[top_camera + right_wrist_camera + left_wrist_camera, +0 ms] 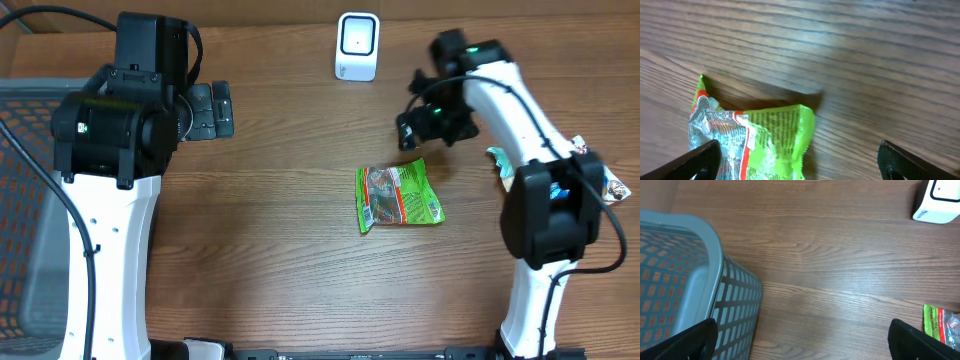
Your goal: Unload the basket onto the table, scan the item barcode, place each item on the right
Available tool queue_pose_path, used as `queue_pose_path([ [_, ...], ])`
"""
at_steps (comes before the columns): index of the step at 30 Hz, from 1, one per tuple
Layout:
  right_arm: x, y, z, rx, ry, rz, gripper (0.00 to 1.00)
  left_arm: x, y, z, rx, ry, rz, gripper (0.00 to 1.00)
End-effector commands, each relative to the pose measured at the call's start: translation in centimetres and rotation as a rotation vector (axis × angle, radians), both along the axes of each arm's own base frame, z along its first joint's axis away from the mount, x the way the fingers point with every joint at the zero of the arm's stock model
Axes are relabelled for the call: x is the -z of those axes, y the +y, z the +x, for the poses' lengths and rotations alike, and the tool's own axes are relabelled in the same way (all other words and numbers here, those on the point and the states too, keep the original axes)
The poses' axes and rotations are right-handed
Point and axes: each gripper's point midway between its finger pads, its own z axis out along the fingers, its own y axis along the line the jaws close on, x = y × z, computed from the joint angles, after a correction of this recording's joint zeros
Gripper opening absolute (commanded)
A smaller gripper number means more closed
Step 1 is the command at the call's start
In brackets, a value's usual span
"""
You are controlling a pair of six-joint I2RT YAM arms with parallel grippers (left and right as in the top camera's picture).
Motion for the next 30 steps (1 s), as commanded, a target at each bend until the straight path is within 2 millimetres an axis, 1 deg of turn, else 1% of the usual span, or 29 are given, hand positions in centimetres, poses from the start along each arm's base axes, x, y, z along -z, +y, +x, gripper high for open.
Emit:
queue_pose_path([
  [1,-0.4,0.3,-1.4,0.023,0.07,0.185,1.0,-0.2,0.3,0.2,0.006,-0.001,0.023,1.0],
  [4,0.4,0.5,-3.2,0.072,0.16,0.286,1.0,-0.2,0.3,0.2,0.006,-0.001,0.023,1.0],
  [9,2.4,1.4,-5.3,0.09,0.233,0.358,1.0,-0.2,0.3,0.2,0.006,-0.001,0.023,1.0],
  [10,3.3,2.2,-6.0,0.087,0.25,0.39,0.98,-0.2,0.3,0.2,0.006,-0.001,0.023,1.0],
  [14,4.9,3.5,-7.5,0.08,0.275,0.447,0.89,-0.2,0.3,0.2,0.006,-0.001,0.023,1.0],
  [16,5.1,4.3,-8.0,0.08,0.287,0.495,0.81,-0.2,0.3,0.2,0.006,-0.001,0.023,1.0],
  [17,5.2,5.0,-8.4,0.077,0.295,0.529,0.74,-0.2,0.3,0.2,0.006,-0.001,0.023,1.0],
  [19,5.3,5.7,-8.9,0.073,0.307,0.563,0.65,-0.2,0.3,0.2,0.006,-0.001,0.023,1.0],
  [22,5.7,6.7,-9.9,0.079,0.337,0.578,0.57,-0.2,0.3,0.2,0.006,-0.001,0.023,1.0],
  [24,6.1,7.2,-10.3,0.1,0.357,0.568,0.42,-0.2,0.3,0.2,0.006,-0.001,0.023,1.0],
  [26,6.3,7.7,-10.4,0.111,0.365,0.562,0.19,-0.2,0.3,0.2,0.006,-0.001,0.023,1.0],
  [27,6.3,8.0,-10.4,0.112,0.364,0.561,0.1,-0.2,0.3,0.2,0.006,-0.001,0.023,1.0],
  [28,6.4,8.2,-10.3,0.117,0.363,0.559,0.04,-0.2,0.3,0.2,0.006,-0.001,0.023,1.0],
  [30,6.0,9.3,-9.8,0.112,0.349,0.602,0.04,-0.2,0.3,0.2,0.006,-0.001,0.023,1.0],
])
